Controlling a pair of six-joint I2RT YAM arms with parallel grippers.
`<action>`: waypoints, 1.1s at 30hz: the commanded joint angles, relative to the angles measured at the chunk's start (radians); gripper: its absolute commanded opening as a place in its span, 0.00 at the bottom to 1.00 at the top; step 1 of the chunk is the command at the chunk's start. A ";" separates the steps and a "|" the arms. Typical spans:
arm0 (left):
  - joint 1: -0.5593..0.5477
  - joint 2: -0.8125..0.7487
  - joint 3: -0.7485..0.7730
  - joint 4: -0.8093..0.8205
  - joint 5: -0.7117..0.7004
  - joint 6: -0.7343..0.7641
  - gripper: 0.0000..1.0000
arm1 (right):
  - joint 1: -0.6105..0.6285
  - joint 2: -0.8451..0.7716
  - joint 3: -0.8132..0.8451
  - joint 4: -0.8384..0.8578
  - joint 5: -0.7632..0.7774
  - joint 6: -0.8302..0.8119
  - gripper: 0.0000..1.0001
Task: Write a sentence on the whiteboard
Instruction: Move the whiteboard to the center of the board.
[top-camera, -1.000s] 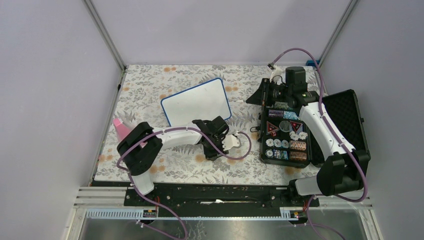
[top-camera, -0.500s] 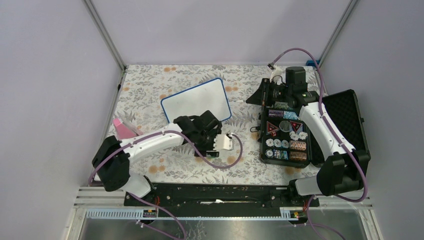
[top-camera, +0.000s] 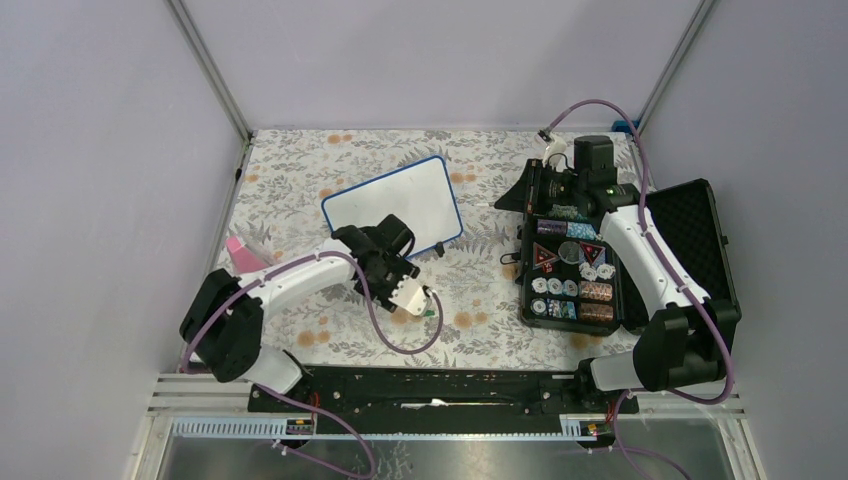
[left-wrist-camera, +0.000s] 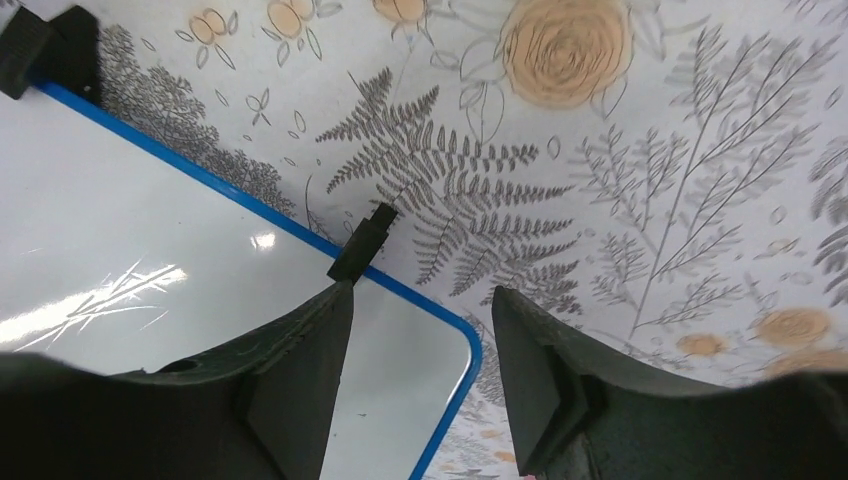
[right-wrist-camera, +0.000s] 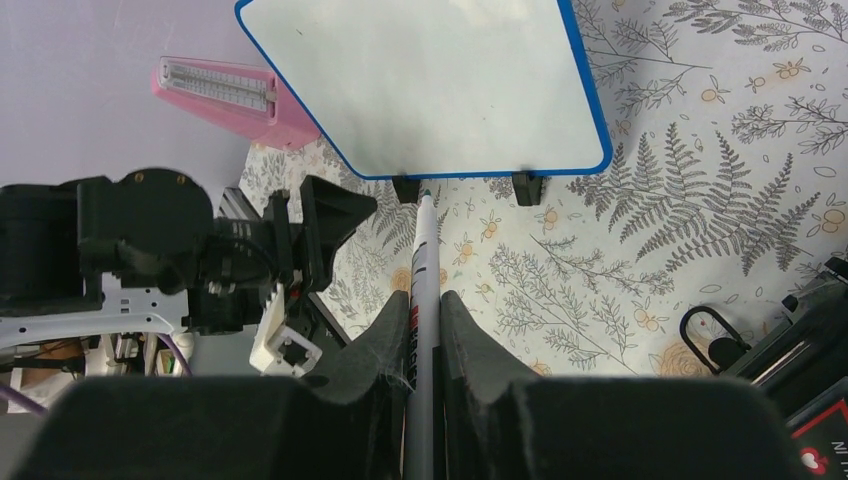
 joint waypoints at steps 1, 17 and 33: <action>0.048 0.041 0.031 -0.001 0.054 0.226 0.59 | -0.005 -0.034 -0.003 0.026 -0.034 0.006 0.00; 0.080 0.184 0.047 0.099 0.049 0.296 0.54 | -0.007 -0.015 -0.010 0.026 -0.047 0.008 0.00; 0.057 0.199 0.042 0.108 0.043 0.305 0.16 | -0.008 -0.006 -0.007 0.025 -0.052 0.005 0.00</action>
